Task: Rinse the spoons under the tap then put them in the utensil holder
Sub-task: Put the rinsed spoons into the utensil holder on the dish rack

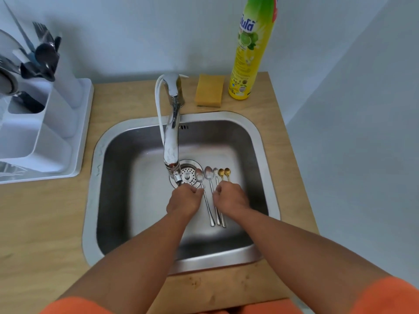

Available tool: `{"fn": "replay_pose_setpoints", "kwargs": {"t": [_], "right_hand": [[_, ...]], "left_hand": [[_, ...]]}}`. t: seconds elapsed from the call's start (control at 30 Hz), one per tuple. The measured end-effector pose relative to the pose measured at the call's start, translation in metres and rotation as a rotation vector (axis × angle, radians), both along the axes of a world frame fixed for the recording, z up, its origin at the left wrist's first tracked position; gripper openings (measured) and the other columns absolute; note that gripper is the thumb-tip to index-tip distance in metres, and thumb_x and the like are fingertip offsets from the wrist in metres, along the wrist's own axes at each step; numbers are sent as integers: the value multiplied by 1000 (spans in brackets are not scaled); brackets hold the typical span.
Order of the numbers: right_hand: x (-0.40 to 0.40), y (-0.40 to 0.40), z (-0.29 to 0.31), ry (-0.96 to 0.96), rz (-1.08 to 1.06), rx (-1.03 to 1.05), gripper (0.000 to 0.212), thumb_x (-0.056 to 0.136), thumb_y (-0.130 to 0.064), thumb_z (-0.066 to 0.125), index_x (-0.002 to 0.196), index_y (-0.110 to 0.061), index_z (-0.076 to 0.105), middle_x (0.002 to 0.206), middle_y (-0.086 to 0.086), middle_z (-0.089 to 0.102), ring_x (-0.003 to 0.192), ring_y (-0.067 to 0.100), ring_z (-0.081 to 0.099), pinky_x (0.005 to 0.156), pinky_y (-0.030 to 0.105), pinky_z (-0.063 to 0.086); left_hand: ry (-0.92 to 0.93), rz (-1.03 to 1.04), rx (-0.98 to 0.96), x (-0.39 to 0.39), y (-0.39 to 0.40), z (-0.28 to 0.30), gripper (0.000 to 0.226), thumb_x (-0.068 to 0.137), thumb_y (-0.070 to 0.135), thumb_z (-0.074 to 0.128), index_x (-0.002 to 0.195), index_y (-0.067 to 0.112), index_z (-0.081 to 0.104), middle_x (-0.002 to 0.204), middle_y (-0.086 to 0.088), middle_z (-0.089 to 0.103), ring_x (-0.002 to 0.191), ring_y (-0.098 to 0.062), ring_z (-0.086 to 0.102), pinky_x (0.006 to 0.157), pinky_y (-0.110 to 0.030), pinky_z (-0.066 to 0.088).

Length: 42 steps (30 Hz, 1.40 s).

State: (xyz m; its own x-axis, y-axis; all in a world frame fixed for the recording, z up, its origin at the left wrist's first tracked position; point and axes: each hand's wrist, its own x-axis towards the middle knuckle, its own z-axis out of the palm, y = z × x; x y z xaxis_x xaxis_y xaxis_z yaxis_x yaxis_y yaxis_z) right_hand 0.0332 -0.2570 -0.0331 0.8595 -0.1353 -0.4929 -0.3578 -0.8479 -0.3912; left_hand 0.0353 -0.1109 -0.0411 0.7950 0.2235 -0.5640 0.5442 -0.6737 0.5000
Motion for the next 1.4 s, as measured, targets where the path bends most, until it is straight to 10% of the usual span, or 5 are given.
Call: {"fn": "replay_pose_setpoints", "kwargs": {"t": [0.3, 0.53, 0.8, 0.93, 1.4], "right_hand": [[11, -4, -4, 30, -7, -16, 21, 97, -35, 57, 103, -22, 72, 105, 4, 74, 95, 27, 69, 73, 33, 55], [16, 1, -7, 50, 13, -46, 20, 96, -33, 56, 102, -21, 71, 106, 5, 73, 95, 29, 69, 67, 29, 47], [16, 16, -20, 82, 21, -86, 19, 94, -31, 60, 98, -15, 69, 103, 9, 71, 91, 29, 68, 71, 31, 54], [15, 24, -23, 59, 34, -110, 14, 96, -30, 63, 88, -18, 61, 100, 7, 68, 81, 26, 61, 66, 29, 42], [-1, 54, -14, 139, 175, 20, 18, 90, -34, 55, 81, -19, 52, 83, 0, 56, 72, 18, 56, 55, 28, 39]], "left_hand": [[87, -61, 77, 8, -14, -7, 43, 89, 35, 71, 54, 15, 57, 64, -5, 62, 65, -27, 63, 61, -29, 44], [156, -76, -8, 2, -10, -7, 27, 87, 30, 65, 88, 3, 67, 86, -14, 72, 81, -33, 73, 72, -40, 61], [167, -52, -118, -9, 24, 0, 24, 94, 25, 56, 72, 14, 58, 77, -8, 67, 69, -25, 63, 64, -35, 55], [117, 40, -224, -13, 51, 18, 12, 95, 21, 53, 83, 19, 51, 80, -6, 71, 58, -19, 63, 44, -26, 49], [-347, 252, -213, -20, 165, 133, 14, 98, 25, 61, 91, 13, 58, 86, -10, 74, 69, -20, 70, 59, -34, 53]]}}
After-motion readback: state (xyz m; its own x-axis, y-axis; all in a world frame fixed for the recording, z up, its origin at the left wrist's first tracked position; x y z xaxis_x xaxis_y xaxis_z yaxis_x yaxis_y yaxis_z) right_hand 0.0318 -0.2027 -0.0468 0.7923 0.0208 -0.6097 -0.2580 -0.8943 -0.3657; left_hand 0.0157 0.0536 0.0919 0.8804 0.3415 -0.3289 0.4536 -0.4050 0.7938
